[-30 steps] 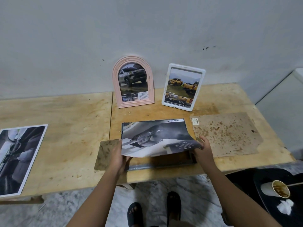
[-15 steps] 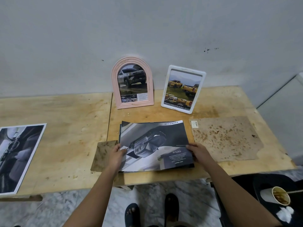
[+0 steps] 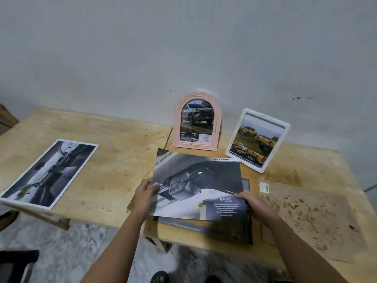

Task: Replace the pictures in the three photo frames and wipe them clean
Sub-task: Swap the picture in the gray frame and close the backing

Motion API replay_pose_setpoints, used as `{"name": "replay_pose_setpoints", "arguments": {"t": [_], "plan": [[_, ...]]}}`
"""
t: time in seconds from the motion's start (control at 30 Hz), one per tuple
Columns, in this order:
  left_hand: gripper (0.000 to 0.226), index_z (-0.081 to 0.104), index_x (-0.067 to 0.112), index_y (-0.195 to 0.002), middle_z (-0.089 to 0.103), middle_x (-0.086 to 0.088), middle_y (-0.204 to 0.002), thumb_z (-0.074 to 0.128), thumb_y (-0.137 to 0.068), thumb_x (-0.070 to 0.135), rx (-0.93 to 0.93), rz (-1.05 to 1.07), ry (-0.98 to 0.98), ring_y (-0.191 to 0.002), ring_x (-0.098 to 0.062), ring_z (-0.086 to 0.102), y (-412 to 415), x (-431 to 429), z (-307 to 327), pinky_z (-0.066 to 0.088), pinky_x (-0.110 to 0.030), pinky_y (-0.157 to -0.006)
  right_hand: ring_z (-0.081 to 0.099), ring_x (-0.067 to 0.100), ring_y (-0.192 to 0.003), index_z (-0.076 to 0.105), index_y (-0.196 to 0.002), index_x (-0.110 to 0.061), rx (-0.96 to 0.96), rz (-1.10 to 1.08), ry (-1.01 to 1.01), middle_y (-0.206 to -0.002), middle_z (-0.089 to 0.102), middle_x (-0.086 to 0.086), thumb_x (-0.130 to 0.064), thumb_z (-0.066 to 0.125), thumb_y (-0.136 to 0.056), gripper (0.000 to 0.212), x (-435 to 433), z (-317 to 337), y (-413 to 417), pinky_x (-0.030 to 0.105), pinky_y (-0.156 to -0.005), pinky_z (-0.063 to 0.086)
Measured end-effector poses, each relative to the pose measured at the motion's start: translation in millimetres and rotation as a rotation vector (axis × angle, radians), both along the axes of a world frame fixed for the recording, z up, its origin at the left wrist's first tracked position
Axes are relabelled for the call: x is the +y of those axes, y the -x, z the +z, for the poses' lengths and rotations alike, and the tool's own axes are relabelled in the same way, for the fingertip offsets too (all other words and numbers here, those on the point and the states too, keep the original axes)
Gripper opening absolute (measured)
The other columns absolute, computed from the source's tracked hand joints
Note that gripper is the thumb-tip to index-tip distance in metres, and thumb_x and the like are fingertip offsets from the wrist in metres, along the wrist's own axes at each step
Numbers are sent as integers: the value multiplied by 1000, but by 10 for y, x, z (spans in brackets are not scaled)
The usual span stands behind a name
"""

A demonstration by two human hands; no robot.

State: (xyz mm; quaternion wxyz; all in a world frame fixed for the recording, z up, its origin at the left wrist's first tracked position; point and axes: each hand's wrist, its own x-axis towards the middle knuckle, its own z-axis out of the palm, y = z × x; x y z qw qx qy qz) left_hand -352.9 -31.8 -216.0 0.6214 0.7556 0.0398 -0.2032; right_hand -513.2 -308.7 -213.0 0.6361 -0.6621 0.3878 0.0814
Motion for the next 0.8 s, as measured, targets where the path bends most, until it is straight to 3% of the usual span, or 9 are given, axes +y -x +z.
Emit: {"name": "replay_pose_setpoints", "arguments": {"t": [0.07,0.2,0.4,0.5,0.67,0.73,0.8], "plan": [[8,62,7,-93,64,-10,-85,56,-89,4,-17,55,24,-76,-25,59,24,77,44,44,-33,-67,64,26,-92,66,-94,-7,-27,62,4,-98,68,13,-19,53,-93,17,-12,30,-115,36,-83,48],[11,62,6,-96,65,-8,-81,54,-89,3,-36,184,56,-73,-25,60,83,279,87,45,-32,-63,66,22,-81,62,-105,-3,-65,113,-134,-97,70,15,-16,53,-93,20,47,80,-379,25,-64,53],[11,62,4,-98,64,-6,-79,55,-88,3,-41,400,87,-70,-20,58,131,717,130,46,-23,-59,58,24,-72,59,-100,13,-70,243,10,-83,65,18,-17,54,-93,31,342,112,-954,30,-60,42],[11,61,3,-99,65,-8,-82,55,-90,2,-41,515,110,-69,-19,59,127,1007,156,47,-14,-51,60,17,-64,65,-83,-2,-98,342,67,-76,68,9,-18,55,-93,21,652,159,-1264,24,-56,41],[13,62,5,-101,66,-13,-87,56,-89,4,0,641,135,-76,-26,61,40,1627,124,48,-30,-65,59,17,-61,62,-75,-6,-143,431,106,-72,67,9,-14,57,-92,19,1301,204,-1728,22,-53,43],[13,63,5,-100,66,-14,-87,56,-88,2,6,688,139,-77,-27,60,-36,1940,121,47,-31,-66,60,22,-65,61,-78,-2,-142,451,126,-77,68,17,-14,59,-90,17,1631,187,-1944,26,-59,41],[12,62,2,-98,63,-13,-83,56,-88,1,-2,702,105,-73,-25,57,-133,2254,120,45,-29,-62,60,23,-71,61,-82,-6,-172,492,151,-79,67,11,-11,57,-91,11,1990,207,-2127,29,-58,41]]}}
